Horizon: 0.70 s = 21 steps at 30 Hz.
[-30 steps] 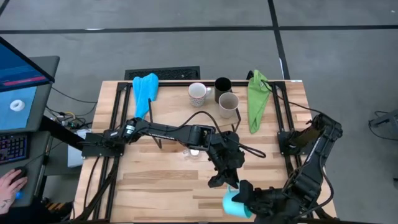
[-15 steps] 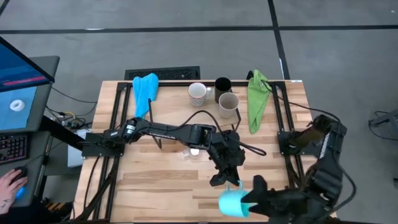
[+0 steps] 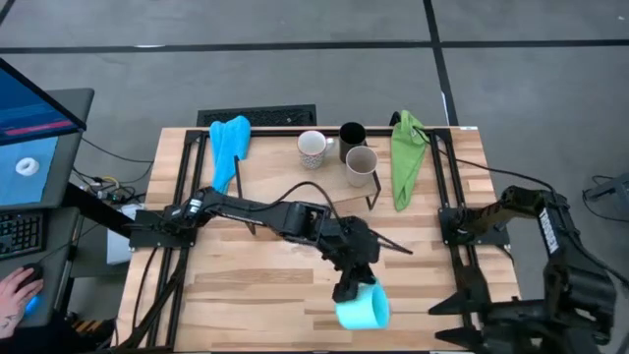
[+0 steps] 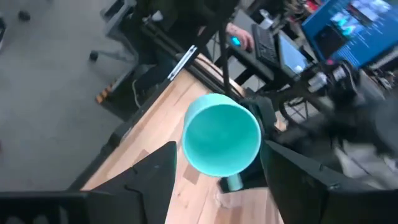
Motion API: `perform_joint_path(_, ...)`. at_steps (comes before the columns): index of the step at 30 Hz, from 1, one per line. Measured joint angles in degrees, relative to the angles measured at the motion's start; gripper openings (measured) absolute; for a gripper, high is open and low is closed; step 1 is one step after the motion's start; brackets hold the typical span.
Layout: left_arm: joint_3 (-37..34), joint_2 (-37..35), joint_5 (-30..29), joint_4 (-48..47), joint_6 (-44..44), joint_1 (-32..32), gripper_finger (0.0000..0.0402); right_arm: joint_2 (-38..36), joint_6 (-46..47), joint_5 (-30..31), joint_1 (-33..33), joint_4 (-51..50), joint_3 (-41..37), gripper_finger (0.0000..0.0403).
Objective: Stack small to large cups/mugs on shelf
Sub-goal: Put the blue mug on the shelf
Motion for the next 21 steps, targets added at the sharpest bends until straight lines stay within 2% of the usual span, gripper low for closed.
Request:
perform_joint_path(2, 0.0, -1.68, -10.62, -2.25, -2.15, -1.64, 0.0003, 0.0, 5.54, 2.57, 1.51, -2.05, 0.0, 0.0254)
perform_joint_path(5, 0.07, -3.84, -30.38, -5.81, -9.36, -4.95, 0.0002, 0.0, 14.51, 4.8, 2.91, -5.1, 0.0, 0.0254)
perform_joint_path(9, 0.07, -4.86, -56.51, -12.35, -25.1, -9.94, 0.0004, 0.0, 22.4, 5.12, 3.06, -7.18, 0.0, 0.0254)
perform_joint_path(12, 0.07, -4.86, -71.55, -20.95, -39.34, -13.33, 0.0004, 0.0, 24.17, 5.12, 3.04, -7.22, 0.0, 0.0254)
perform_joint_path(15, 0.08, -4.58, -82.88, -32.42, -57.23, -15.74, 0.0003, 0.0, 25.01, 5.12, 3.06, -7.12, 0.0, 0.0254)
perform_joint_path(18, -0.03, -3.78, -89.19, -44.21, -72.41, -16.44, 0.0004, 0.0, 26.01, 5.12, 3.04, -7.02, 0.0, 0.0254)
perform_joint_path(21, 0.13, -2.45, -92.81, -47.37, -78.14, -15.39, 0.0005, 0.0, 27.49, 5.14, 2.95, -7.02, 0.0, 0.0254)
